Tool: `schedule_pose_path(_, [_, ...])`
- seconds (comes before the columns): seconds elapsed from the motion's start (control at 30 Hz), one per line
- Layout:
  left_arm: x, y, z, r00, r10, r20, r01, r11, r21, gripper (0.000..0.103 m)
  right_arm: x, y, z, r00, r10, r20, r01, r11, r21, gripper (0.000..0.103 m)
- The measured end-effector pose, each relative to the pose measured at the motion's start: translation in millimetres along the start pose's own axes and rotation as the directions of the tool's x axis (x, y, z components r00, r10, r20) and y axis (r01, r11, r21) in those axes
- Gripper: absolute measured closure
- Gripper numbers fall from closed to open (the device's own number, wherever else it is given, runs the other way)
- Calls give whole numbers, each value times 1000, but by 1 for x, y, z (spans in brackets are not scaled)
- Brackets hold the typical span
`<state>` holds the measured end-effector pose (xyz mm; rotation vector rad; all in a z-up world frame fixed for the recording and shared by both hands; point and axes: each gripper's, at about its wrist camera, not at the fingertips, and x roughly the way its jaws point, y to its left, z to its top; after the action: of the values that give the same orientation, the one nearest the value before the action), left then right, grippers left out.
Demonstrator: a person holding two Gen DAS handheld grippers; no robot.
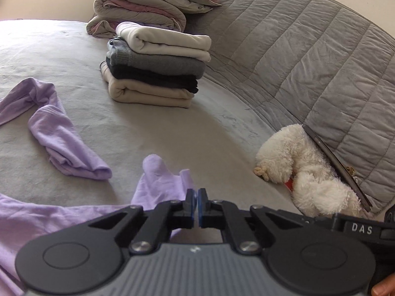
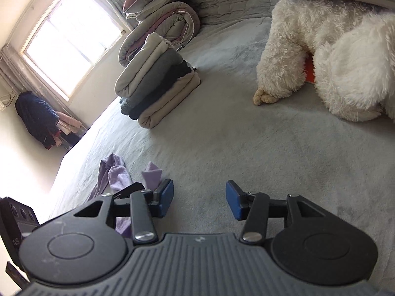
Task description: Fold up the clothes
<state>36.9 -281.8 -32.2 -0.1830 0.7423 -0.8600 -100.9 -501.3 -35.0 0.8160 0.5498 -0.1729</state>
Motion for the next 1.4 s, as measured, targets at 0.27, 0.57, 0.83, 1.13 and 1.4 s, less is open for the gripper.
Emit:
schedule_pose_path(0.27, [-2,-45,-32,995,-61,-73,71,986,148,97,-8,-26,6,1000,18,-22,-15,991,130,52])
schedule_pose_path(0.57, [-11,-9,-7,995,104,-8,-102,983,150,54,9,-6,-6,998,47,-51,-44,997,67,52])
schedule_pose_path(0.83, [10,52,36,988,145,-46,-145,989,1,59,54,36,-22,1000,-24,2,24,990,-137,60])
schedule_pose_path(1.13, [31,78,56,991,97,-94,-107,989,-106,64,93,59,-32,998,-53,32,58,981,-185,101])
schedule_pose_path(1.4, [24,72,53,991,47,-124,-56,996,-71,64,53,44,-42,989,-127,72,137,977,-162,101])
